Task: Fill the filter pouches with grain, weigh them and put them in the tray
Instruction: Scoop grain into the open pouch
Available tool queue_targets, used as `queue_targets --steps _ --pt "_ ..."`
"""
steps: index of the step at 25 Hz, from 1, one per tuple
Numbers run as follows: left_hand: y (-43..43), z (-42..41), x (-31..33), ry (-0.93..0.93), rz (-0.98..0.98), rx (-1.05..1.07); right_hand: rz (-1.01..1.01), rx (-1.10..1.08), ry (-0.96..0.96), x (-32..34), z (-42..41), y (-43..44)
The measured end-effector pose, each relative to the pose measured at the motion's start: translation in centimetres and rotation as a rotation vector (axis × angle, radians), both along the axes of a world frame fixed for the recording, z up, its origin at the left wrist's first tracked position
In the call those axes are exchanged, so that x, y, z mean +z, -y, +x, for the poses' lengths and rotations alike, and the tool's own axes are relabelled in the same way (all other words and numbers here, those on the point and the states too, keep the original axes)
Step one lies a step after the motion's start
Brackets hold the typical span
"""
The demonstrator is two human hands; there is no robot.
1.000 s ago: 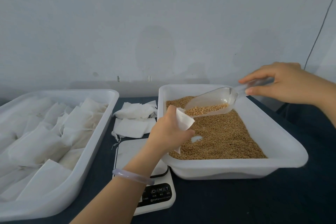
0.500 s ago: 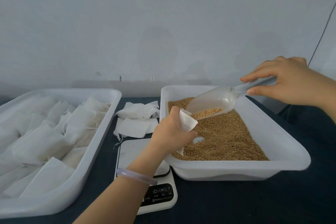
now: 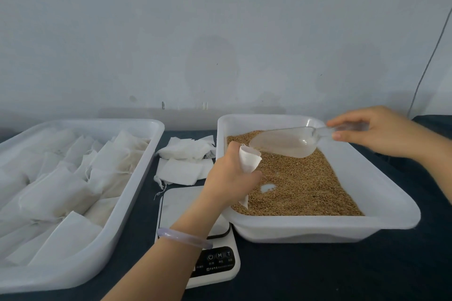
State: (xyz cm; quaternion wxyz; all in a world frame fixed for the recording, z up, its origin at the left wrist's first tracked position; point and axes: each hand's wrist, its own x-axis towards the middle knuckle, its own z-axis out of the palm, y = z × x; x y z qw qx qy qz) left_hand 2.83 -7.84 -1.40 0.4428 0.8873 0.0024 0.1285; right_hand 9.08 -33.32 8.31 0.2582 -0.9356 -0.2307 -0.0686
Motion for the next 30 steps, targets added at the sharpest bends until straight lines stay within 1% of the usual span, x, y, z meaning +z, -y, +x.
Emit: queue_targets --steps 2,4,6,8,11,12,13,14,16,17,20,22,24,27,30 --pt "0.0 0.0 0.0 0.007 -0.023 0.014 0.013 -0.088 -0.057 -2.3 0.5 0.2" --pt "0.0 0.0 0.1 0.013 -0.033 0.009 -0.134 -0.178 -0.075 -5.2 1.0 -0.4" --pt "0.1 -0.1 0.1 0.025 -0.073 -0.001 -0.294 -0.221 -0.085 -7.9 1.0 -1.4" --pt "0.0 -0.1 0.1 0.036 -0.16 -0.008 -0.39 -0.224 -0.095 -9.3 0.9 -2.3" --pt "-0.2 -0.1 0.2 0.031 -0.238 -0.048 -0.445 -0.214 -0.14 -9.5 1.1 -2.8" --pt "-0.3 -0.2 0.2 0.032 -0.262 -0.065 -0.491 -0.208 -0.113 -9.4 1.1 -3.0" --pt "-0.4 -0.3 0.4 0.042 -0.295 -0.09 -0.492 -0.18 -0.082 -9.1 0.9 -3.5" --pt "-0.7 -0.5 0.7 0.06 -0.332 -0.124 -0.396 -0.121 -0.067 -8.6 0.4 -4.2" --pt "-1.6 -1.1 2.1 0.1 -0.404 -0.202 -0.055 0.076 -0.125 -7.0 -1.0 -6.3" --pt "-2.3 -1.5 2.9 0.108 -0.432 -0.249 0.078 0.189 -0.172 -6.1 -1.8 -7.6" --pt "-5.3 -2.7 5.0 0.097 -0.415 -0.387 0.338 0.471 -0.352 -5.0 -3.3 -11.4" --pt "-7.4 -3.4 5.5 0.053 -0.363 -0.377 0.488 0.563 -0.419 -5.0 -4.0 -13.9" --pt "-9.2 -3.7 5.2 0.016 -0.32 -0.344 0.526 0.595 -0.421 -5.0 -4.3 -16.0" --pt "-11.0 -4.3 4.1 -0.015 -0.321 -0.318 0.459 0.599 -0.429 -5.6 -4.2 -18.5" --pt "-11.8 -4.4 3.7 -0.06 -0.205 -0.313 0.356 0.447 -0.262 -6.6 -3.7 -20.2"
